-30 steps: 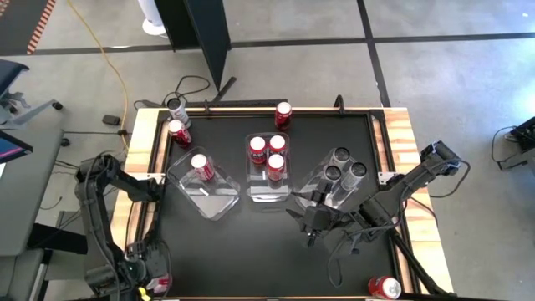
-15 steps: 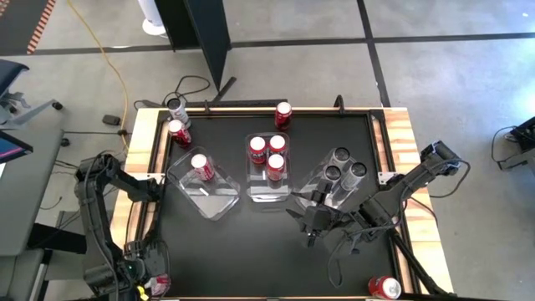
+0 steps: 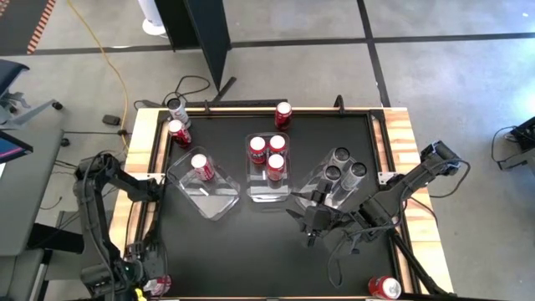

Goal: Sort soda cans
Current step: Put the bottom left red soda can into the left transparent bin

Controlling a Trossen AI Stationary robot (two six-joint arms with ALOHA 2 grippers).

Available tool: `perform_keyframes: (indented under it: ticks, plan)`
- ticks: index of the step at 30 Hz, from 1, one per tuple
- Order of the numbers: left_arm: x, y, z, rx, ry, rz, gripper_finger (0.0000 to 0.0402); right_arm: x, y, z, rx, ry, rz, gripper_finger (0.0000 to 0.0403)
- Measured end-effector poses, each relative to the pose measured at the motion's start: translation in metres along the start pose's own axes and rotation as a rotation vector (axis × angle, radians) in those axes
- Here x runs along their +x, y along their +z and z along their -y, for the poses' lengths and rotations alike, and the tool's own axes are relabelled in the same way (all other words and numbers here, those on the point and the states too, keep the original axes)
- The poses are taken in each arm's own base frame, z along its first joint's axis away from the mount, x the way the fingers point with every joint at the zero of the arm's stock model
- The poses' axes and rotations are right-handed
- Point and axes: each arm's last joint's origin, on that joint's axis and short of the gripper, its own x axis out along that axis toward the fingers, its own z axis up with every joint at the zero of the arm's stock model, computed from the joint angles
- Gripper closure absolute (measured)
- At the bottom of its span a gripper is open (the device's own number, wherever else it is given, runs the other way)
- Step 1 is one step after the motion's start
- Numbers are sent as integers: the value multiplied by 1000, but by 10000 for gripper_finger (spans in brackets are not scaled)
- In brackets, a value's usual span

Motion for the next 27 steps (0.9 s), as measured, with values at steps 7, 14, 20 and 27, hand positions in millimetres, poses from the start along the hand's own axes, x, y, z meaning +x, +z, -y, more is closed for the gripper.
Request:
perform_keyframes:
  ticks: [7, 14, 20, 27]
  plan:
    - [0, -3, 1, -1, -7, 9, 57, 0, 0, 0, 0, 4, -1, 159]
    - [11, -3, 7, 2, 12, -8, 57, 0, 0, 0, 0, 6, -2, 159]
    - [22, -4, 12, -2, 41, -21, 57, 0, 0, 0, 0, 6, -1, 159]
    - [39, -5, 17, 22, 81, -3, 57, -1, 0, -1, 16, 11, 2, 159]
